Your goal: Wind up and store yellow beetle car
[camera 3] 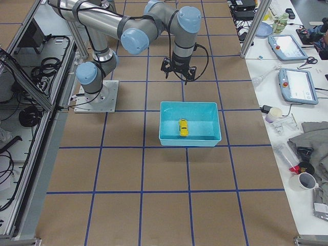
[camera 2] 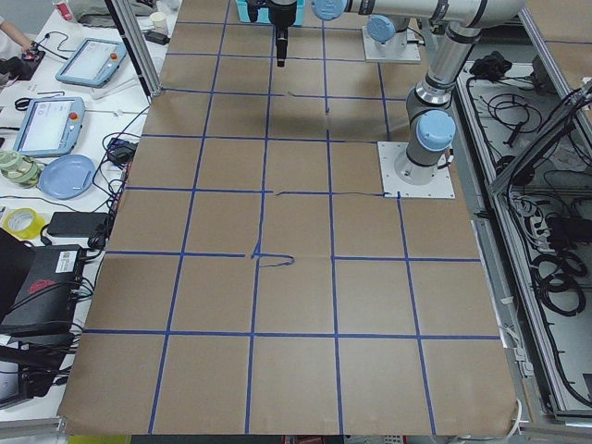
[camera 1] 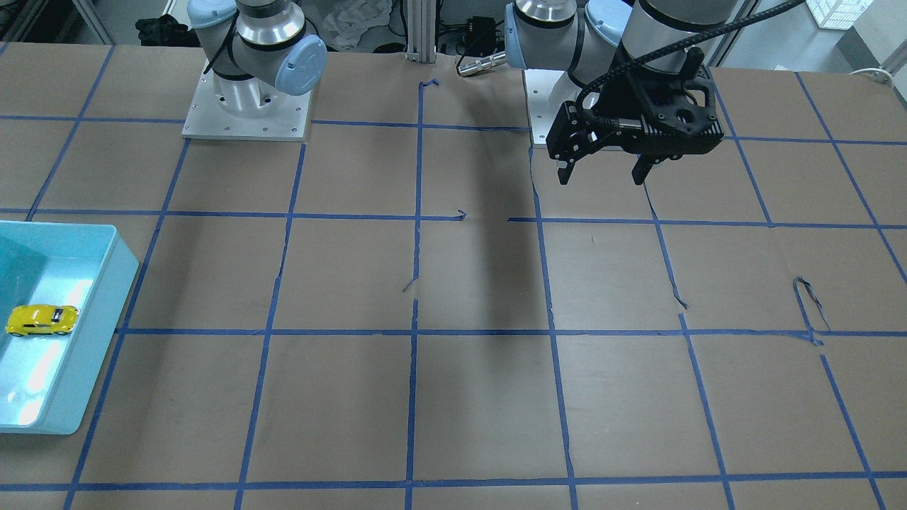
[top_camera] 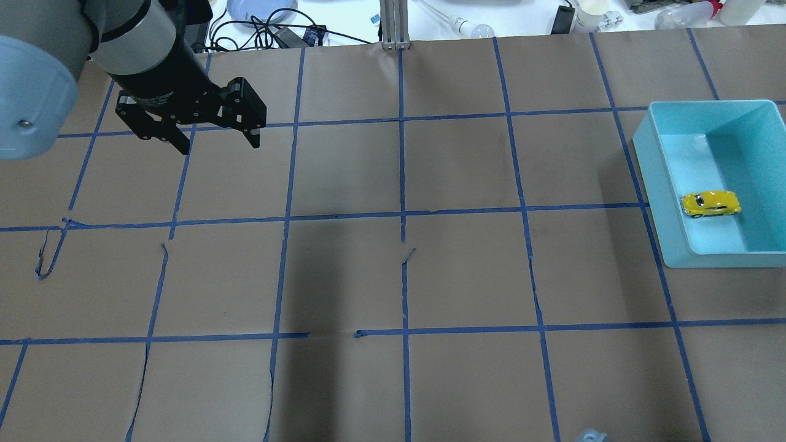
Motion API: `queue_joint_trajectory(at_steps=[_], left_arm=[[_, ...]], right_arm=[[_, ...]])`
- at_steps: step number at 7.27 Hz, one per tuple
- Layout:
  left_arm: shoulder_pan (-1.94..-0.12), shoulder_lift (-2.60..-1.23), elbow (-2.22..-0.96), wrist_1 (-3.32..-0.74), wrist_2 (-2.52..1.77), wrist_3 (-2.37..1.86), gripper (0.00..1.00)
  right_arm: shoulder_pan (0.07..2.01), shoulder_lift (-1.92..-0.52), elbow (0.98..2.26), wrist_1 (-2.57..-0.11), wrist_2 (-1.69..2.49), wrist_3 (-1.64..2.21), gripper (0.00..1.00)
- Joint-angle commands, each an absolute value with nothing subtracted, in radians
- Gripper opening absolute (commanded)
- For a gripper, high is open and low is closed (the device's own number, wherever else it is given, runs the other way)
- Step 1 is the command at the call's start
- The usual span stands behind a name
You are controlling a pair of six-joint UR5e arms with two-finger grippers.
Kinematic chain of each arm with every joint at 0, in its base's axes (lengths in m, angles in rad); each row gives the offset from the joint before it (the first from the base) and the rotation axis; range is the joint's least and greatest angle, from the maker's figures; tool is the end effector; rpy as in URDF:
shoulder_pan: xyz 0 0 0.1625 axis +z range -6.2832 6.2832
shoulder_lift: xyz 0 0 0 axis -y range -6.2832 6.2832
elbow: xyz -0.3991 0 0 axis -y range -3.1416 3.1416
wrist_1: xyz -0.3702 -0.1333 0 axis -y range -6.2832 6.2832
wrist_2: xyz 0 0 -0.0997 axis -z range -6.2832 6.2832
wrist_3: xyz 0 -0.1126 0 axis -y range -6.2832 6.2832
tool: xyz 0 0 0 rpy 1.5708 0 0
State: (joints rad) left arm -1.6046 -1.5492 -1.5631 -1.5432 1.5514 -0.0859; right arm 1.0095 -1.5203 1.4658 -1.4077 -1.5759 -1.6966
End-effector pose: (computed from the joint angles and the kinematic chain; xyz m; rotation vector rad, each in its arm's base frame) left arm -0.1512 -0.4625 0.4656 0.0803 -3.1166 0.0867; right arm -0.1414 -0.4742 0.4585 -1.6373 2.5669 0.0778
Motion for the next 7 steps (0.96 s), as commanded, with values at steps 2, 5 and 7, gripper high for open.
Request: queue_joint_trajectory(at_steps=[2, 5, 7], left_arm=[[-1.605, -1.549, -1.563, -1.543, 1.552, -0.086, 1.00], [-1.605, -1.555, -1.563, -1.543, 1.555, -0.084, 1.00], [-1.605, -1.555, -1.563, -1.543, 1.555, -0.083, 1.00]], right_arm=[[1.144, -1.525, 1.434, -1.304, -1.589, -1.353, 1.00], [1.325, -1.516, 1.420, -1.321, -1.589, -0.905, 1.00], [1.396, -1.513, 1.430, -1.371, -1.591, -0.700, 0.99]])
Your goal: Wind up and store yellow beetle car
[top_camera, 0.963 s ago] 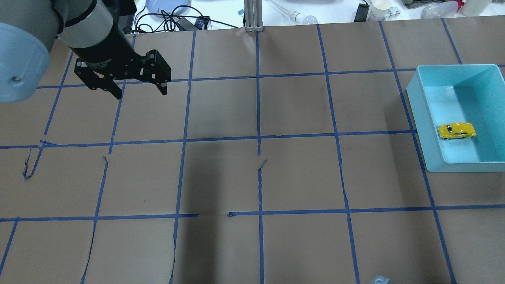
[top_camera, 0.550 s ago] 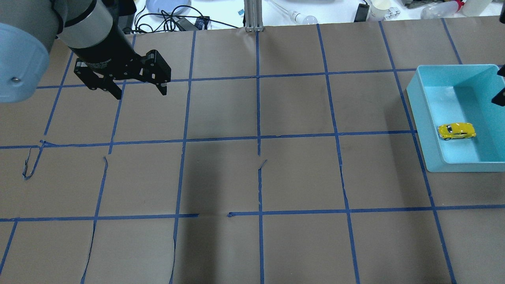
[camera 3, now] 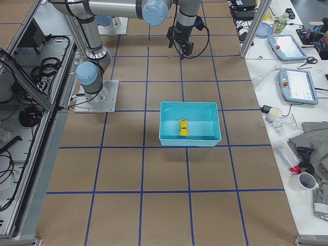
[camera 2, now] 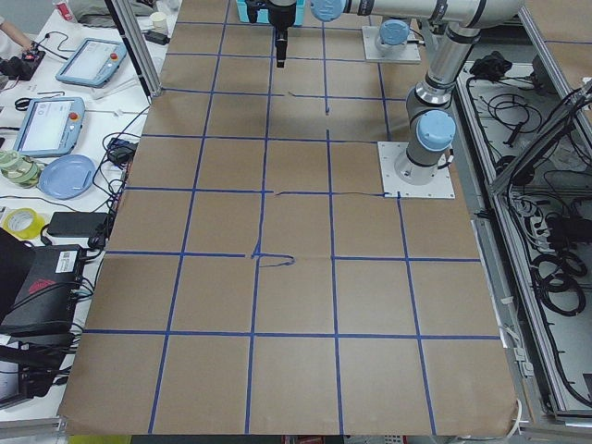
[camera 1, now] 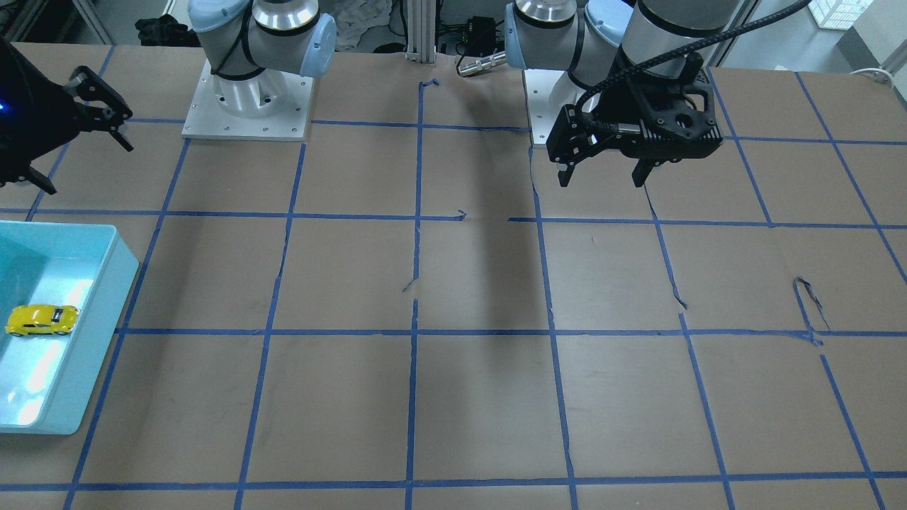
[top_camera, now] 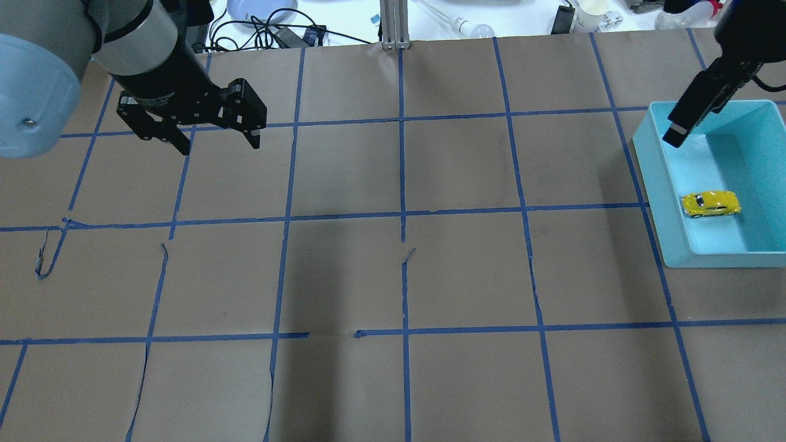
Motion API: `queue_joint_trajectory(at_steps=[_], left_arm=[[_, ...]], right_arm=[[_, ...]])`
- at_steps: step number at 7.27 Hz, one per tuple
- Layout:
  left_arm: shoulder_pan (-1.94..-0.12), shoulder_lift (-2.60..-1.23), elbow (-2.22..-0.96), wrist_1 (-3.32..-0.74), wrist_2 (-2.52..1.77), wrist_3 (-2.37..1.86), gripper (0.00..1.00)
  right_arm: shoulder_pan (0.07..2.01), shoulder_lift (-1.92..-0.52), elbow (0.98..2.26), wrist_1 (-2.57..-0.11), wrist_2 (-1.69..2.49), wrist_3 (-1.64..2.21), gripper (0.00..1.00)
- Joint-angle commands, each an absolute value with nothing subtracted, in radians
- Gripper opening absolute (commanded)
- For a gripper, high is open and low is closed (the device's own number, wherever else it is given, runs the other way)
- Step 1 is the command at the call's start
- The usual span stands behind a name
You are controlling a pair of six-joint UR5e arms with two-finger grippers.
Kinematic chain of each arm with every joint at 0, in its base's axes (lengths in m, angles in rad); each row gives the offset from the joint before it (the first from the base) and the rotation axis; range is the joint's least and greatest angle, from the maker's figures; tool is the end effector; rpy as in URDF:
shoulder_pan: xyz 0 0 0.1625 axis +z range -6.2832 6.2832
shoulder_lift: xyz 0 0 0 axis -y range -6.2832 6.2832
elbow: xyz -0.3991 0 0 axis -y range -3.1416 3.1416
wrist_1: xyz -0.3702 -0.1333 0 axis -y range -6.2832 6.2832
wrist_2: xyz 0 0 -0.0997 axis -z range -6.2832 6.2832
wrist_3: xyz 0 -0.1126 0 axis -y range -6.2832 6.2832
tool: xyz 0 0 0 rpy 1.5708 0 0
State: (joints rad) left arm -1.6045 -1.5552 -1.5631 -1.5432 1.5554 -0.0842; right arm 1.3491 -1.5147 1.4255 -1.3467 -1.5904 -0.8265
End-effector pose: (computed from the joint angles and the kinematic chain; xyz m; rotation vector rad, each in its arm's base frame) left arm -0.1508 -0.4644 0.4628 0.0782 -3.1213 0.0779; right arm 0.0235 -0.4920 0.4690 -0.9207 2.9443 0.1955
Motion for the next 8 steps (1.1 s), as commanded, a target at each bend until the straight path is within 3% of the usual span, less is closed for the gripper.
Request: queue_joint_trajectory(at_steps=[1, 4, 8], left_arm=[[-1.605, -1.555, -1.565, -1.543, 1.555, -0.083, 1.00], [-1.605, -1.555, -1.565, -1.543, 1.555, -0.083, 1.00], [-1.605, -1.557, -1.565, -1.543, 1.555, -0.083, 1.00]], right_arm=[[1.419, -1.511, 1.430, -1.385, -1.582, -0.555, 0.99], [1.563, -1.474, 1.428, -1.514, -1.575, -0.173, 1.00], [1.565, -1.470, 1.430, -1.612, -1.592, -0.082, 1.00]])
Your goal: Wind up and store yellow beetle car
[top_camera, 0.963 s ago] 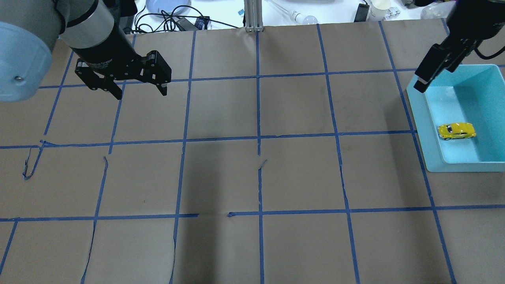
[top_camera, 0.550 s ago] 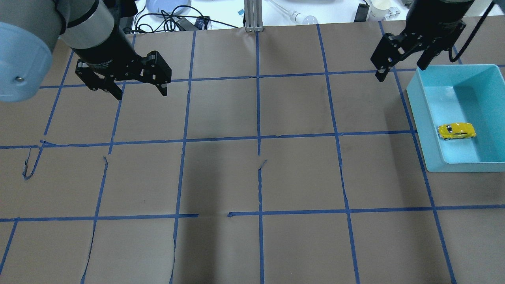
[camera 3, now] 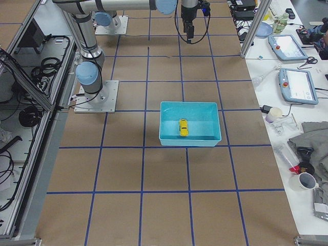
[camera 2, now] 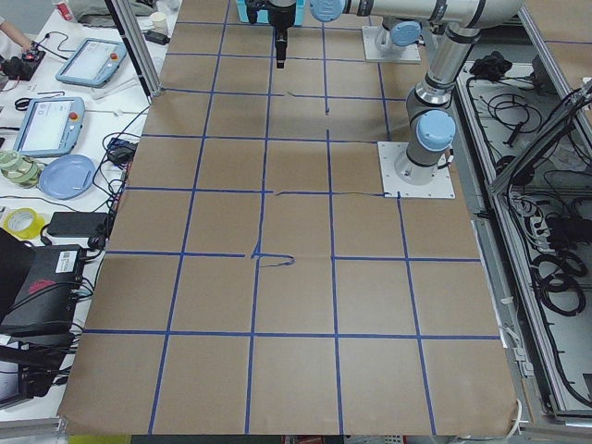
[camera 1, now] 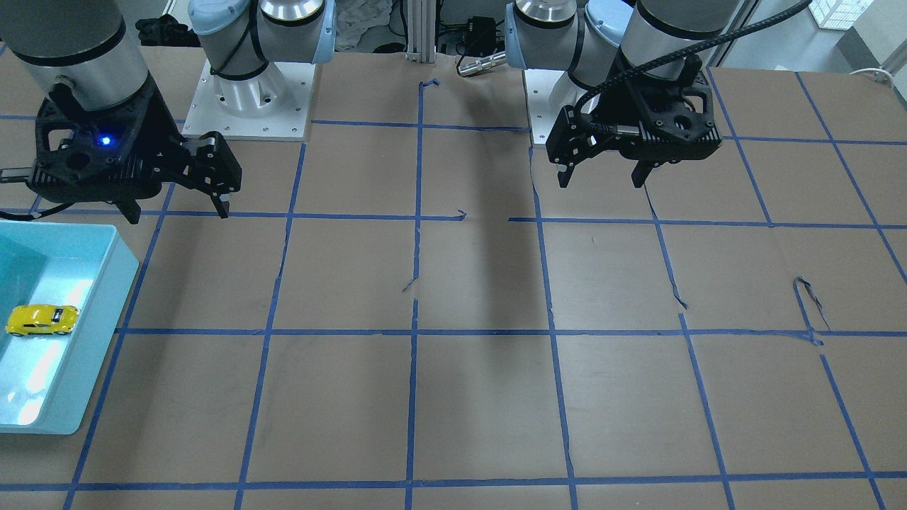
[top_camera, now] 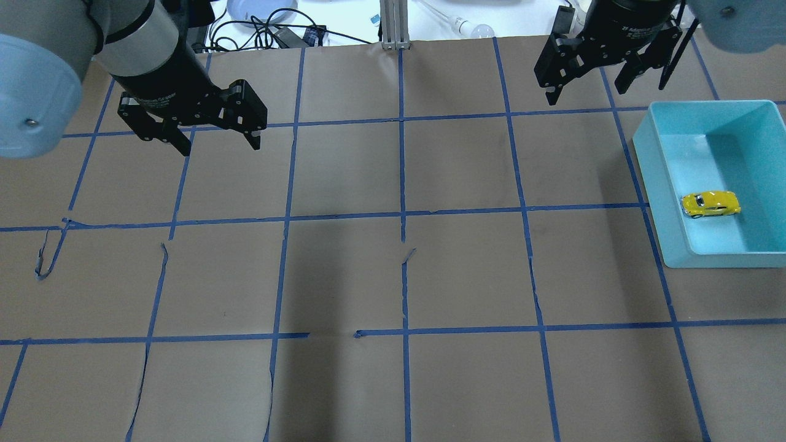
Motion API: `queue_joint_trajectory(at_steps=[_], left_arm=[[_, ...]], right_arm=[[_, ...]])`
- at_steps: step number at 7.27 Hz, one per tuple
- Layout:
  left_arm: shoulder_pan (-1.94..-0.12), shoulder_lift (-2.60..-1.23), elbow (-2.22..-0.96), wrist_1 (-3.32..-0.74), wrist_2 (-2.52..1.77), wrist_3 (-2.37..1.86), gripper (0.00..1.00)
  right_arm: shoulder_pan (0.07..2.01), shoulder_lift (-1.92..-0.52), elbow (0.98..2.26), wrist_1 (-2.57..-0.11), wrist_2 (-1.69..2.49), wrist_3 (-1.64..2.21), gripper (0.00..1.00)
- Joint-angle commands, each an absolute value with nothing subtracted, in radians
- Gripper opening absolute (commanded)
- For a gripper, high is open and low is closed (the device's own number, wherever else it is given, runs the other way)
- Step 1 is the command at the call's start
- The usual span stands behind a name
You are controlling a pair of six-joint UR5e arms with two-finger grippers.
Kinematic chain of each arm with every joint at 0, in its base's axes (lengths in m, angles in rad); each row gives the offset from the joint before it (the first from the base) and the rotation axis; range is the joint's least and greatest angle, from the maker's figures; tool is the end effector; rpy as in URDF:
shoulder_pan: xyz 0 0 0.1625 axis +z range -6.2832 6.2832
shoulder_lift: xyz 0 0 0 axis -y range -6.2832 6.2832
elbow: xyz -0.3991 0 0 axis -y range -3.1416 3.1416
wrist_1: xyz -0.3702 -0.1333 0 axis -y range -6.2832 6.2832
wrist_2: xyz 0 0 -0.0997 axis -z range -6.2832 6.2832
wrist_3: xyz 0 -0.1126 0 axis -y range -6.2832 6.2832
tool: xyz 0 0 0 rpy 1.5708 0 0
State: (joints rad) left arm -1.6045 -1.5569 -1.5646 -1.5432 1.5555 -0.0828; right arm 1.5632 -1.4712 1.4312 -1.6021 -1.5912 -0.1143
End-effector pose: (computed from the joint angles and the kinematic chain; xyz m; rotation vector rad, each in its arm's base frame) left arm -0.1508 -0.4647 0.4613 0.0761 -3.1218 0.0730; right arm 0.1271 -0.5180 0.4692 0.1650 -3.1106 0.1090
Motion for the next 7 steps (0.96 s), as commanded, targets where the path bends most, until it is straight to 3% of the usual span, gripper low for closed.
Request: queue_joint_trajectory(at_steps=[1, 7], left_arm=[[-1.605, -1.557, -1.565, -1.543, 1.557, -0.083, 1.00], [-1.605, -1.557, -1.565, -1.543, 1.555, -0.083, 1.00]], right_arm=[[1.565, -1.471, 1.428, -1.605, -1.592, -0.004, 1.00], [1.568, -1.470, 1.437, -1.609, -1.585, 0.026, 1.00]])
